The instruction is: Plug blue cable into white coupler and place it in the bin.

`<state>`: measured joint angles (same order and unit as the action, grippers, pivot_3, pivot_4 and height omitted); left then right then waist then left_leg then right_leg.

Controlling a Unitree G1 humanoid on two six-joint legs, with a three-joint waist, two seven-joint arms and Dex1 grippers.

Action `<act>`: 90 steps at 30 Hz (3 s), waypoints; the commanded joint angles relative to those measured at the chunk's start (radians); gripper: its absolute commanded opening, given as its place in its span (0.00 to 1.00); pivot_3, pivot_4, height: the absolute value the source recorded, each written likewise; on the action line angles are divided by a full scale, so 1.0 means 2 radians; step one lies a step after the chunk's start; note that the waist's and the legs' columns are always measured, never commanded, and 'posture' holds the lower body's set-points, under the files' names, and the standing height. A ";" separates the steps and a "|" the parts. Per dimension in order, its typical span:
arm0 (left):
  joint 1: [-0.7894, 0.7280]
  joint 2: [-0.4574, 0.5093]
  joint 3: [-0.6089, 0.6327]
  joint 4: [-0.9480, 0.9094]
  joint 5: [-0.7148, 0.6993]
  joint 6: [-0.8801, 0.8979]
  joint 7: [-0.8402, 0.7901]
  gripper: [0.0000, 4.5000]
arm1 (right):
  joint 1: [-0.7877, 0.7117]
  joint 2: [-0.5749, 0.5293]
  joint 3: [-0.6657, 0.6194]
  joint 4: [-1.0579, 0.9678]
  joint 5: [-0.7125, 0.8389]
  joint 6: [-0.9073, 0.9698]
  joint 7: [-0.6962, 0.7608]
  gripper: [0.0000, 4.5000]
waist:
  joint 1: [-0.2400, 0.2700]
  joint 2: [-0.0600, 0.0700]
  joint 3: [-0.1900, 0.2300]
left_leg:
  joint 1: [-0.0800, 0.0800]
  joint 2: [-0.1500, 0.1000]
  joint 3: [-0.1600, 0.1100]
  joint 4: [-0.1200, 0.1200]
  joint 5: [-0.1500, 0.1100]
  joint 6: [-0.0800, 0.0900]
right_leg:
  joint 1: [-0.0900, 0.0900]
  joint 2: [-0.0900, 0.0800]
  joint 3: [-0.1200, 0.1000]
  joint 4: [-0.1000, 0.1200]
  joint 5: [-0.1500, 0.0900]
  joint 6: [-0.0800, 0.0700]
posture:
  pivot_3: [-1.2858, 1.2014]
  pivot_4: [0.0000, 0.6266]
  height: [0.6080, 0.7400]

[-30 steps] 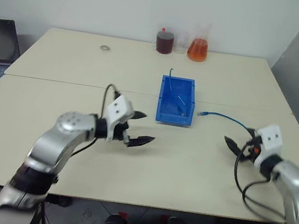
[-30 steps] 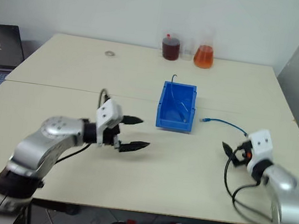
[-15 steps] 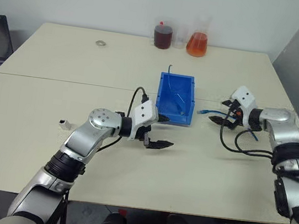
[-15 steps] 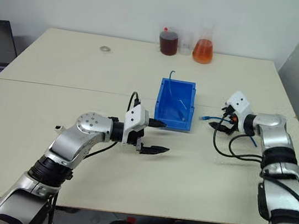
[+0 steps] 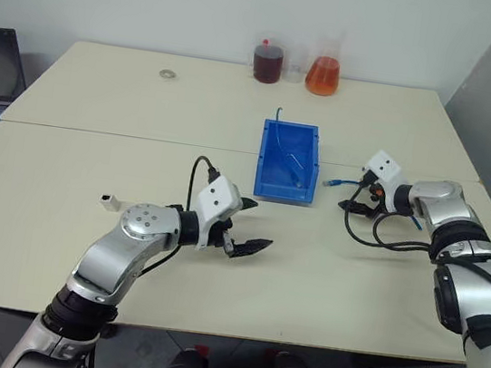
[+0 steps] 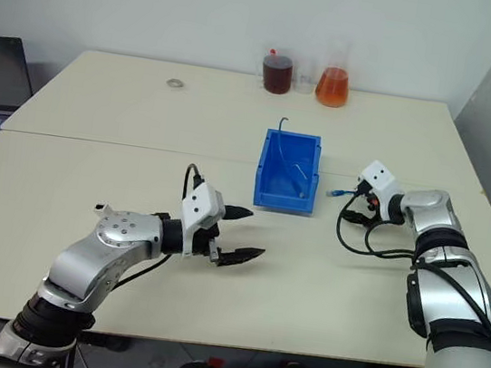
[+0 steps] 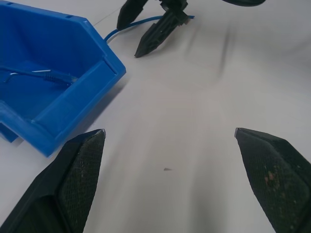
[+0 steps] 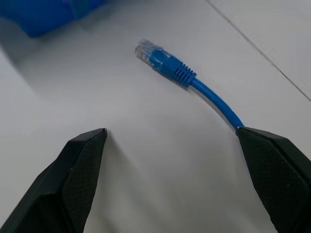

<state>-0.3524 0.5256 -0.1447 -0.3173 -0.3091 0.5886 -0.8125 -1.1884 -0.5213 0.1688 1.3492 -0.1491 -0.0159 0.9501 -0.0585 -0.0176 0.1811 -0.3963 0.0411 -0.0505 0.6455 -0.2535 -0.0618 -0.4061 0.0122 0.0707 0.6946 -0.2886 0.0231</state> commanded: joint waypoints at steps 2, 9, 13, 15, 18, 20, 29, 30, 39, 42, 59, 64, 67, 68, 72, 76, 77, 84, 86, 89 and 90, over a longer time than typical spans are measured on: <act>0.005 0.011 0.022 -0.020 -0.005 0.000 0.012 1.00 | -0.027 -0.011 -0.022 0.001 -0.008 0.002 -0.054 1.00 | 0.000 0.000 0.000 | 0.000 0.000 0.000 0.000 0.000 0.000 | 0.000 0.000 0.000 0.000 0.000 0.000 | 0.52 0.24 1.00; -0.004 0.003 0.009 -0.013 -0.005 -0.002 0.012 1.00 | -0.018 -0.022 -0.040 0.013 -0.018 0.067 -0.113 1.00 | 0.001 0.000 0.000 | 0.000 0.000 0.000 0.000 0.000 0.000 | 0.000 0.000 0.000 0.000 0.000 0.000 | 0.52 0.24 1.00; -0.002 0.005 0.016 -0.027 -0.011 0.011 0.015 1.00 | -0.014 -0.028 -0.058 0.015 -0.015 0.102 -0.140 1.00 | 0.001 0.000 0.000 | 0.000 0.000 0.000 0.000 0.000 0.000 | 0.000 0.000 0.000 0.000 0.000 0.000 | 0.52 0.24 1.00; 0.012 0.010 0.026 -0.039 -0.016 0.019 0.019 1.00 | -0.014 -0.031 -0.073 0.016 -0.006 0.126 -0.135 1.00 | 0.000 0.000 0.000 | 0.000 0.000 0.000 0.000 0.000 0.000 | 0.000 0.000 0.000 0.000 0.000 0.000 | 0.52 0.24 1.00; 0.034 0.016 0.036 -0.056 -0.018 0.027 0.026 1.00 | -0.008 -0.036 -0.086 0.015 -0.005 0.146 -0.125 1.00 | -0.001 0.000 0.000 | 0.000 0.000 0.000 0.000 0.000 0.000 | 0.000 0.000 0.000 0.000 0.000 0.000 | 0.52 0.24 1.00; 0.042 0.017 0.039 -0.066 -0.021 0.032 0.032 1.00 | -0.005 -0.037 -0.092 0.015 -0.007 0.152 -0.120 1.00 | -0.001 0.000 0.000 | 0.000 0.000 0.000 0.000 0.000 0.000 | 0.000 0.000 0.000 0.000 0.000 0.000 | 0.52 0.24 1.00; 0.041 0.022 0.041 -0.076 -0.029 0.045 0.045 1.00 | 0.000 -0.029 -0.090 0.013 -0.017 0.157 -0.083 0.83 | -0.001 0.000 0.000 | 0.000 0.000 0.000 0.000 0.000 0.000 | 0.000 0.000 0.000 0.001 0.000 0.000 | 0.52 0.24 1.00; 0.041 0.023 0.042 -0.076 -0.030 0.046 0.045 1.00 | 0.000 -0.029 -0.091 0.013 -0.017 0.157 -0.084 0.74 | -0.001 0.000 0.000 | 0.000 0.000 0.000 0.000 0.000 0.000 | 0.000 0.000 0.000 0.001 0.000 0.000 | 0.52 0.24 1.00; 0.040 0.021 0.039 -0.075 -0.031 0.046 0.044 1.00 | -0.002 -0.039 -0.081 0.013 -0.031 0.150 -0.080 0.22 | 0.000 0.000 0.000 | 0.000 0.000 0.000 0.000 0.000 0.000 | 0.000 0.000 0.000 0.001 0.000 0.000 | 0.52 0.24 1.00; 0.038 0.019 0.033 -0.073 -0.031 0.042 0.041 1.00 | -0.002 -0.044 -0.063 0.012 -0.048 0.139 -0.063 0.04 | 0.000 0.000 0.000 | 0.000 0.000 0.000 0.000 0.000 0.000 | 0.000 0.000 0.000 0.001 0.000 0.000 | 0.52 0.24 1.00; 0.098 0.084 0.036 -0.063 -0.029 -0.015 -0.054 1.00 | 0.025 -0.055 0.006 -0.099 -0.047 0.108 0.306 0.01 | -0.005 0.000 0.000 | 0.001 0.000 0.000 0.000 0.000 0.000 | 0.000 0.000 0.000 0.001 0.000 0.000 | 0.52 0.24 1.00; 0.144 0.095 0.047 -0.068 -0.023 -0.033 -0.048 1.00 | 0.137 -0.131 0.063 -0.274 0.040 0.167 0.332 0.01 | 0.005 0.001 0.000 | 0.000 0.000 0.000 0.000 0.000 0.000 | 0.000 0.000 0.000 0.000 0.000 0.000 | 0.52 0.24 1.00; 0.153 0.093 0.048 -0.074 -0.023 -0.036 -0.040 1.00 | 0.186 -0.186 0.089 -0.340 0.084 0.192 0.332 0.01 | 0.010 0.001 0.000 | 0.000 -0.001 0.000 0.001 0.000 0.000 | 0.000 -0.001 0.000 0.000 0.000 0.000 | 0.52 0.24 1.00; 0.154 0.092 0.048 -0.075 -0.024 -0.035 -0.039 1.00 | 0.200 -0.205 0.099 -0.362 0.100 0.200 0.332 0.01 | 0.011 0.001 0.001 | 0.000 -0.001 -0.001 0.001 0.000 0.000 | 0.000 -0.001 0.000 0.000 0.000 0.000 | 0.52 0.24 1.00; 0.159 0.093 0.050 -0.078 -0.027 -0.036 -0.037 1.00 | 0.238 -0.272 0.140 -0.428 0.157 0.211 0.332 0.01 | 0.012 0.001 0.001 | 0.001 -0.001 0.000 0.001 0.000 0.000 | 0.001 -0.001 0.000 0.000 0.000 0.000 | 0.52 0.24 1.00; 0.161 0.093 0.049 -0.079 -0.031 -0.040 -0.040 1.00 | 0.236 -0.253 0.125 -0.460 0.168 0.245 0.332 0.01 | 0.004 0.001 0.001 | 0.001 0.000 0.000 0.001 0.000 0.000 | 0.001 0.000 0.000 0.001 0.000 0.000 | 0.52 0.24 1.00; 0.163 0.094 0.048 -0.082 -0.032 -0.040 -0.042 1.00 | 0.237 -0.246 0.122 -0.473 0.171 0.252 0.332 0.01 | 0.001 0.001 0.001 | 0.002 0.001 0.000 0.001 0.000 0.000 | 0.001 0.001 0.000 0.001 0.000 0.000 | 0.52 0.24 1.00; 0.224 0.114 0.078 -0.089 -0.026 -0.066 -0.047 1.00 | 0.251 -0.173 0.090 -0.599 0.205 0.328 0.261 0.01 | -0.002 0.001 0.001 | 0.002 0.002 0.000 0.000 0.000 0.000 | 0.001 0.002 0.000 0.001 0.000 0.000 | 0.52 0.24 1.00; 0.246 0.117 0.090 -0.093 -0.024 -0.072 -0.044 1.00 | 0.253 -0.157 0.089 -0.622 0.204 0.354 0.236 0.01 | 0.000 0.001 0.001 | 0.002 0.002 0.000 0.000 0.000 0.000 | 0.001 0.002 0.000 0.001 0.000 0.000 | 0.52 0.24 1.00; 0.271 0.118 0.109 -0.090 -0.022 -0.082 -0.039 1.00 | 0.259 -0.140 0.086 -0.651 0.201 0.382 0.201 0.01 | 0.004 0.001 0.001 | 0.001 0.001 0.000 0.001 0.000 0.000 | 0.001 0.001 0.000 0.001 0.000 0.000 | 0.52 0.24 1.00; 0.279 0.118 0.116 -0.090 -0.021 -0.085 -0.038 1.00 | 0.260 -0.133 0.084 -0.659 0.201 0.395 0.185 0.01 | 0.005 0.001 0.001 | 0.001 0.001 0.000 0.001 0.000 0.000 | 0.001 0.001 0.000 0.001 0.000 0.000 | 0.52 0.24 1.00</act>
<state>0.1872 0.7517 0.0401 -0.4668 -0.3504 0.4477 -0.8995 -0.6764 -0.8052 0.3749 0.0890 0.2490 0.7206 1.3845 -0.0477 -0.0166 0.1828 -0.3938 0.0438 -0.0515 0.6468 -0.2537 -0.0615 -0.4049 0.0148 0.0701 0.6960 -0.2894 0.0225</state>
